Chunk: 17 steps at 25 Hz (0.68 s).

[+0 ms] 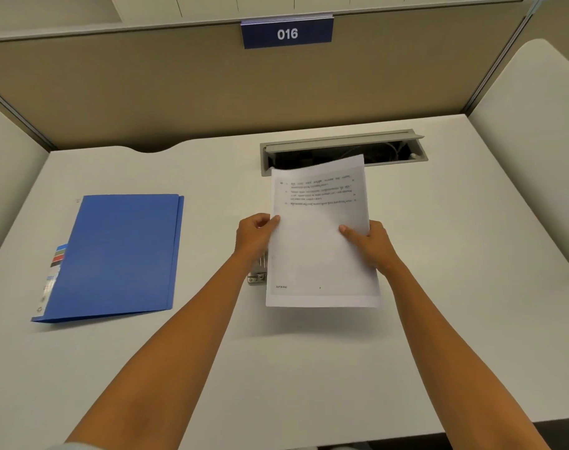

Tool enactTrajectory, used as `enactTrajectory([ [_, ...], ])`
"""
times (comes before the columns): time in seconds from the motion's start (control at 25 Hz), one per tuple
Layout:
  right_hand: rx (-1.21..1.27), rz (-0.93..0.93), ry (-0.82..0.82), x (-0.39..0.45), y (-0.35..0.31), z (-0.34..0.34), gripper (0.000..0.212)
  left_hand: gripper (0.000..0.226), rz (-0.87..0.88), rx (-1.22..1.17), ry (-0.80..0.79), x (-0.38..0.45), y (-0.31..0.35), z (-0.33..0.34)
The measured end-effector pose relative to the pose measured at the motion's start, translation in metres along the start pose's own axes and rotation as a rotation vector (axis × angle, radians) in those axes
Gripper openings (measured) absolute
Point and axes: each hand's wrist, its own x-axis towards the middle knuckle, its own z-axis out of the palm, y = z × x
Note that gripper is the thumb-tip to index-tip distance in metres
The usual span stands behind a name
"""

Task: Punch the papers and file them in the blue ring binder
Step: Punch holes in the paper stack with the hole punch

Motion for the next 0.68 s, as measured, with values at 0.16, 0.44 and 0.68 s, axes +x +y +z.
enactTrajectory([
  [0.16, -0.106, 0.053, -0.023, 0.001, 0.017, 0.004, 0.035, 0.019, -0.124, 0.186, 0.274, 0.002, -0.025, -0.017],
  [0.44, -0.128, 0.057, -0.064, 0.0, 0.026, 0.013, 0.029, 0.036, -0.316, 0.196, 0.254, 0.005, -0.052, -0.043],
  [0.68, -0.159, 0.035, -0.104, 0.004, 0.021, 0.024, 0.029, 0.039, -0.384, 0.138, 0.194, 0.004, -0.051, -0.042],
])
